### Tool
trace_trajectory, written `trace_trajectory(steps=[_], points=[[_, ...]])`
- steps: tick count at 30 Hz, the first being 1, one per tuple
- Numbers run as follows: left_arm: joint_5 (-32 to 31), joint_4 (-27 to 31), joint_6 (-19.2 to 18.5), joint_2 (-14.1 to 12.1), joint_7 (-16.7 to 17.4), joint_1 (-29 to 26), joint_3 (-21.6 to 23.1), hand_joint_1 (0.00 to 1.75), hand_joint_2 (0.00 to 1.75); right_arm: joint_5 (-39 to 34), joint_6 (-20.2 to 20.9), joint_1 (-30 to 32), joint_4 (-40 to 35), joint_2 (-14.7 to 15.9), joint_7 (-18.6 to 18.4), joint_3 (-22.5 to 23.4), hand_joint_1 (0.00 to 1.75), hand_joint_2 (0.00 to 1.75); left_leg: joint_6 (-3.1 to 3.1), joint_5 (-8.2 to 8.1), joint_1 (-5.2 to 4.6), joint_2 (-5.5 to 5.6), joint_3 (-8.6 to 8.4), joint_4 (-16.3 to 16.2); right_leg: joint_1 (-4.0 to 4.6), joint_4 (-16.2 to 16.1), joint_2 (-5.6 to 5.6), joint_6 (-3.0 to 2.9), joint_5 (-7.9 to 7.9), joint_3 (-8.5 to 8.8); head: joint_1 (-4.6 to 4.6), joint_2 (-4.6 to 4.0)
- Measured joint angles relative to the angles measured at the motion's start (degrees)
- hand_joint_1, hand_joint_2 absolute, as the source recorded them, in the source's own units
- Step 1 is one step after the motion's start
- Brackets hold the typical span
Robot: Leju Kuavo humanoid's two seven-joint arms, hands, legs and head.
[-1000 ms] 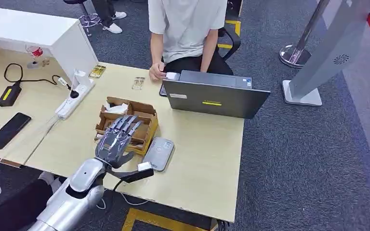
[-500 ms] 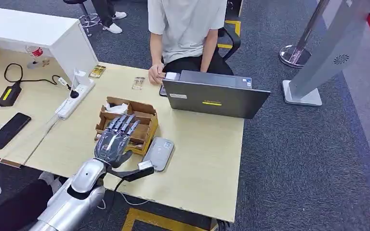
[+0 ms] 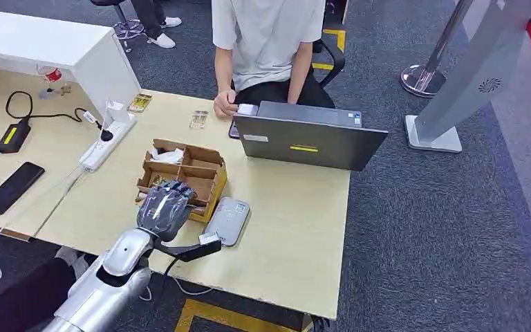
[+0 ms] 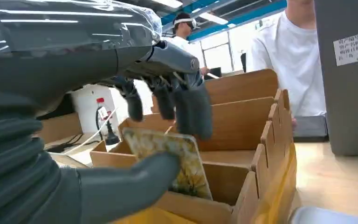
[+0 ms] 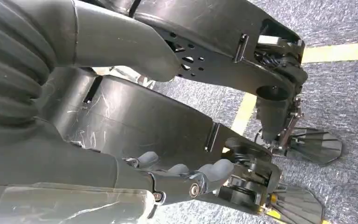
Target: Pass the card to the sensor for recognition and then transmit it.
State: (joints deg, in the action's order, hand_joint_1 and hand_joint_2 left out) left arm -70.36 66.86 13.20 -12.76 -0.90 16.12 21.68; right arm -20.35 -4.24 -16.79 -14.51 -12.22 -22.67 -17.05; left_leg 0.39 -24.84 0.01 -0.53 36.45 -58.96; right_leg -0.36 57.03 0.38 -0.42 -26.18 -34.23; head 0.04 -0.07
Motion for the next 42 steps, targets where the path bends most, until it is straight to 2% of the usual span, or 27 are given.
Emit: trace_trajectory(steps=[13,17,31,32,36,42], points=[[0.2,0.0,0.1,0.0,0.0,0.0,0.0,1.75,1.75,0.6,0.6,0.3,-0.2,0.0,0.2,0.5,0.0,1.75,0.0,0.0,0.0,0.0,0.0,0.0,0.0,0.0,0.0,0.0,0.0,0.0,0.0,0.0],[0.7,0.0,3.6,0.3,-0.2,-0.1,0.0,1.75,1.75,0.9,0.5,0.4,-0.3,0.0,0.4,1.0,0.0,1.75,0.0,0.0,0.0,0.0,0.0,0.0,0.0,0.0,-0.01,0.0,0.0,-0.01,0.0,0.0],[2.4,3.5,7.6,1.1,-2.0,-0.2,0.0,1.75,1.75,1.2,0.5,0.9,-0.3,0.1,1.0,2.3,0.0,1.75,0.0,0.0,0.0,0.01,0.0,0.0,0.0,0.0,-0.01,0.0,0.0,0.0,0.0,0.0],[2.6,4.0,8.4,1.2,-2.5,-0.2,0.0,1.75,1.75,1.2,0.5,1.0,-0.3,0.1,1.1,2.4,0.0,1.75,0.0,0.0,0.0,0.01,0.0,0.0,0.0,0.0,0.0,0.0,0.0,0.0,0.0,0.0],[4.0,6.2,16.4,2.3,-5.4,0.3,-0.1,1.75,1.75,1.9,0.4,1.1,-0.3,0.1,1.6,2.5,0.0,1.75,0.0,0.0,0.0,0.04,-0.01,0.0,0.0,0.0,-0.04,0.0,0.0,-0.01,0.0,0.0],[3.5,8.2,17.7,4.9,-5.2,4.0,-0.1,1.75,1.75,2.8,1.4,0.8,-0.3,0.1,1.2,2.5,0.0,1.75,0.0,0.01,-0.02,0.05,-0.02,0.0,-0.01,0.0,-0.03,0.02,0.03,0.03,0.0,0.0]])
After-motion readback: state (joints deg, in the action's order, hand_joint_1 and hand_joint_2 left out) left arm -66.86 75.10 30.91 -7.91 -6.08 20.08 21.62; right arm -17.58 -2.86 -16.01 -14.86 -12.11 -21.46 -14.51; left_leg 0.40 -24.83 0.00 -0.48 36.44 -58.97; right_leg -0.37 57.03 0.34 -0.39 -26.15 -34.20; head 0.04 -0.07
